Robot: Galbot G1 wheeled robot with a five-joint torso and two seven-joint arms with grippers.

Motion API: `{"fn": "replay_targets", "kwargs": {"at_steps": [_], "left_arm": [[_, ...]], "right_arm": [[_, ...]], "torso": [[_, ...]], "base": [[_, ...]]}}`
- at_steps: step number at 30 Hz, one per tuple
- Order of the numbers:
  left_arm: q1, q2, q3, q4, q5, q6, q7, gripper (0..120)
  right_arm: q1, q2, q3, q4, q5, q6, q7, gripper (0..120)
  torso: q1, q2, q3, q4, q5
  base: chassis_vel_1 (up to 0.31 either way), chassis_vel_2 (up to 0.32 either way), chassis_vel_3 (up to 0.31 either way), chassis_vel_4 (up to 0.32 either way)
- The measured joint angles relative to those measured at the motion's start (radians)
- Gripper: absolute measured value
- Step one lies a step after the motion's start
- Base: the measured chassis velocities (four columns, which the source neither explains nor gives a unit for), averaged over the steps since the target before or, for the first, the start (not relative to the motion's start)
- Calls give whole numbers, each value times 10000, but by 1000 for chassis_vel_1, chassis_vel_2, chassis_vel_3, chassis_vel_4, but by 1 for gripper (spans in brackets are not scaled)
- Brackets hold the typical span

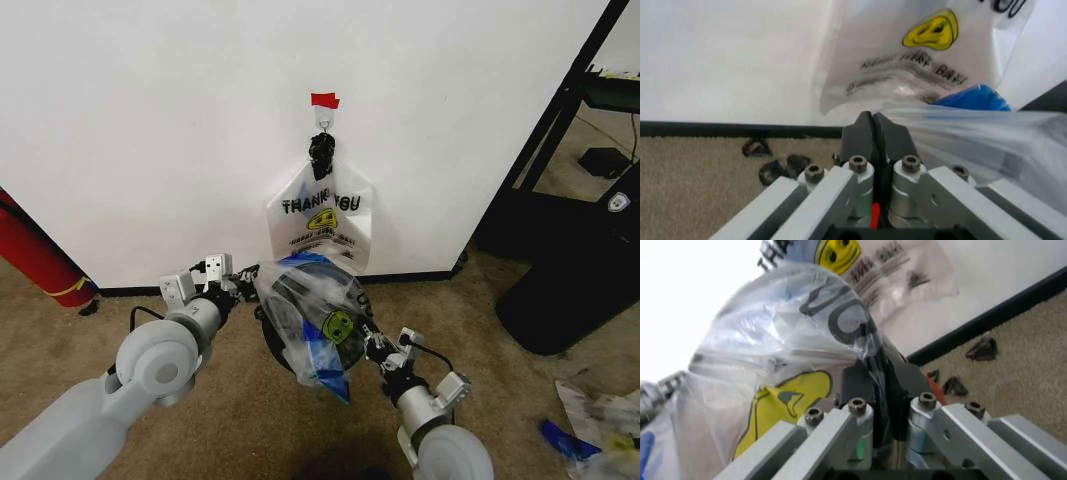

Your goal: Pick up the garbage bag from the wall and place it over the trash bin.

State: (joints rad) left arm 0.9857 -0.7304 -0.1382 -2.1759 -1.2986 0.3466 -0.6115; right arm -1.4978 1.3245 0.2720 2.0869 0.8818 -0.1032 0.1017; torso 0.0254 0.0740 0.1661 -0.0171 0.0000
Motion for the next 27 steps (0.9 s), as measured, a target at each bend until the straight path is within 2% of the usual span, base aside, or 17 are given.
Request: {"fn": "replay_targets", "kwargs": {"at_steps": [9, 18, 19, 21, 22, 25, 27], "left_arm": [[372, 16, -179, 88, -21, -12, 204, 0], [627, -53, -277, -134, -35, 75, 236, 0], [648, -97, -281, -261, -35, 180, 160, 7], [657, -112, -294, -332, -33, 225, 136, 8], [681, -154, -377, -529, -17, 327, 65, 16], [759, -174, -650, -831, 37, 465, -45, 28], [786, -167, -712, -892, 46, 480, -58, 30]], "right_arm": [[32, 0, 314, -72, 741, 100, -73, 1], [121, 83, 205, -141, 607, 183, 23, 1], [142, 113, 171, -180, 502, 215, 69, 1], [156, 130, 152, -201, 452, 230, 87, 1], [192, 174, 112, -256, 371, 256, 144, 1], [273, 263, 71, -308, 334, 278, 233, 1], [295, 278, 67, -321, 332, 279, 249, 1]], "torso": [[0, 0, 0, -1, 0], [0, 0, 0, 0, 1], [0, 0, 0, 0, 0], [0, 0, 0, 0, 0], [0, 0, 0, 0, 0], [0, 0, 0, -1, 0], [0, 0, 0, 0, -1]], "base": [[0, 0, 0, 0], [0, 0, 0, 0], [0, 0, 0, 0], [0, 0, 0, 0], [0, 0, 0, 0], [0, 0, 0, 0], [0, 0, 0, 0]]}}
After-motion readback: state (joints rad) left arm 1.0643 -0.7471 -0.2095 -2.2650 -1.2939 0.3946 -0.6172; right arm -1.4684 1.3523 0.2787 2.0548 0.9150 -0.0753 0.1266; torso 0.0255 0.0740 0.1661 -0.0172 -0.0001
